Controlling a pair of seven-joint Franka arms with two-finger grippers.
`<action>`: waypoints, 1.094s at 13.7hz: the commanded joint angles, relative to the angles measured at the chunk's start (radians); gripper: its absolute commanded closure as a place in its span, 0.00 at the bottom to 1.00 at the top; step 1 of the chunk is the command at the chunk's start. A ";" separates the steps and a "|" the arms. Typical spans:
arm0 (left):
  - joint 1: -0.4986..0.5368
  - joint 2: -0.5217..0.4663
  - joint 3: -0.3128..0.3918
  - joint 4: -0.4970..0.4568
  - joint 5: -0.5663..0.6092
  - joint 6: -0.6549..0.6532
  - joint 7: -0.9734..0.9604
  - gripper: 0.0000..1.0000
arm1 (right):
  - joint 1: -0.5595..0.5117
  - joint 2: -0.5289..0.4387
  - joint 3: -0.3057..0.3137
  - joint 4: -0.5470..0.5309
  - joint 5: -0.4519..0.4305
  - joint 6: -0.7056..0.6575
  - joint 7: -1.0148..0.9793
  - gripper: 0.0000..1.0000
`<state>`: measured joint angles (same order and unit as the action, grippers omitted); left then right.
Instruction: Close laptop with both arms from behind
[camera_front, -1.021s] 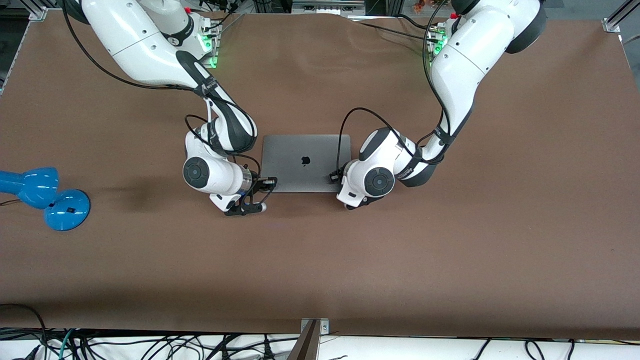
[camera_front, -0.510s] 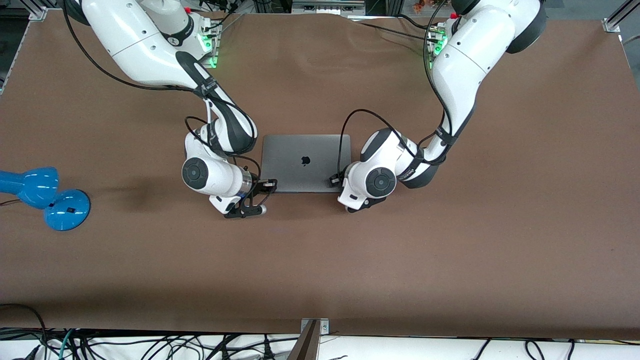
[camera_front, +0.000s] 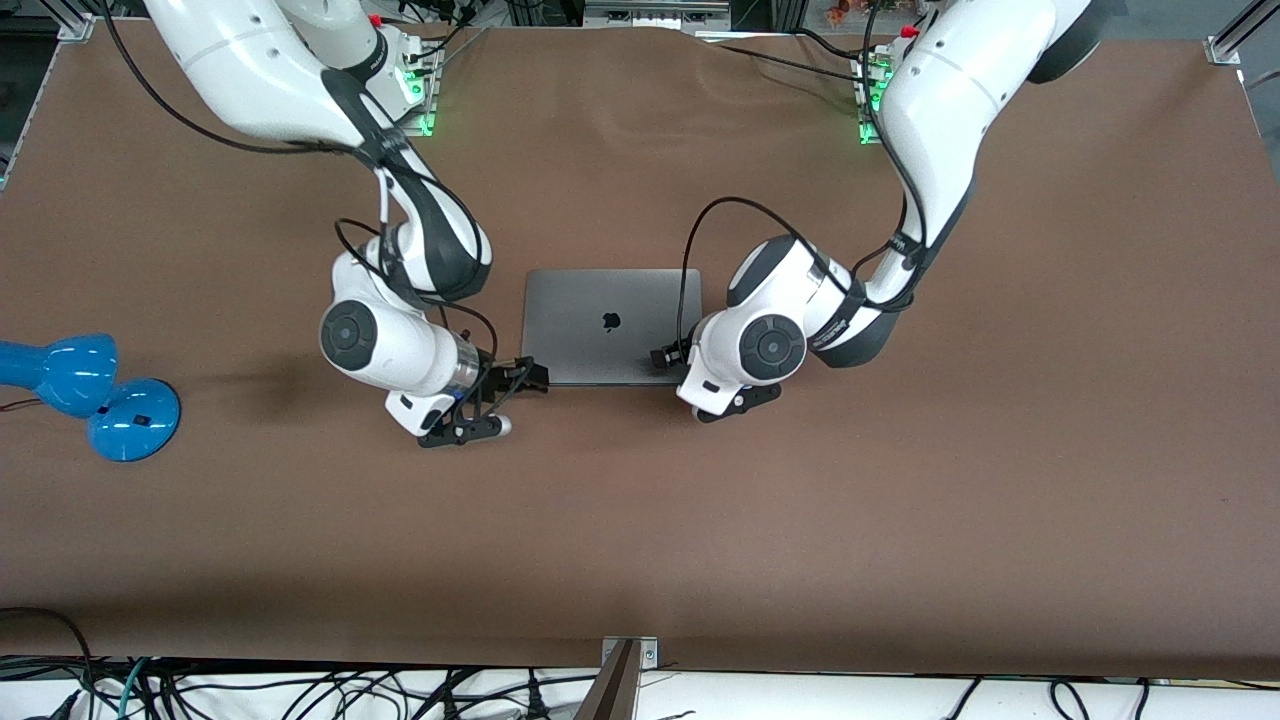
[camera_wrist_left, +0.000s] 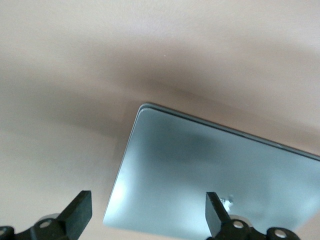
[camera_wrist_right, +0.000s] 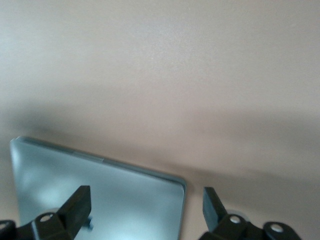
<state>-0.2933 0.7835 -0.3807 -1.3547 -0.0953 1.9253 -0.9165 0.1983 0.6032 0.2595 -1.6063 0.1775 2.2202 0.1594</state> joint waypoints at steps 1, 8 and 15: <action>0.019 -0.114 0.003 -0.034 0.026 -0.061 0.010 0.00 | -0.009 -0.155 -0.022 -0.032 -0.076 -0.143 -0.001 0.00; 0.164 -0.246 0.011 -0.020 0.092 -0.131 0.177 0.00 | -0.108 -0.434 -0.022 0.000 -0.258 -0.489 0.000 0.00; 0.172 -0.410 0.058 -0.064 0.227 -0.173 0.358 0.00 | -0.189 -0.583 -0.060 0.025 -0.268 -0.645 -0.009 0.00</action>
<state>-0.1187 0.4566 -0.3605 -1.3583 0.1084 1.7653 -0.6458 0.0262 0.0449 0.2210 -1.5775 -0.0942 1.6022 0.1592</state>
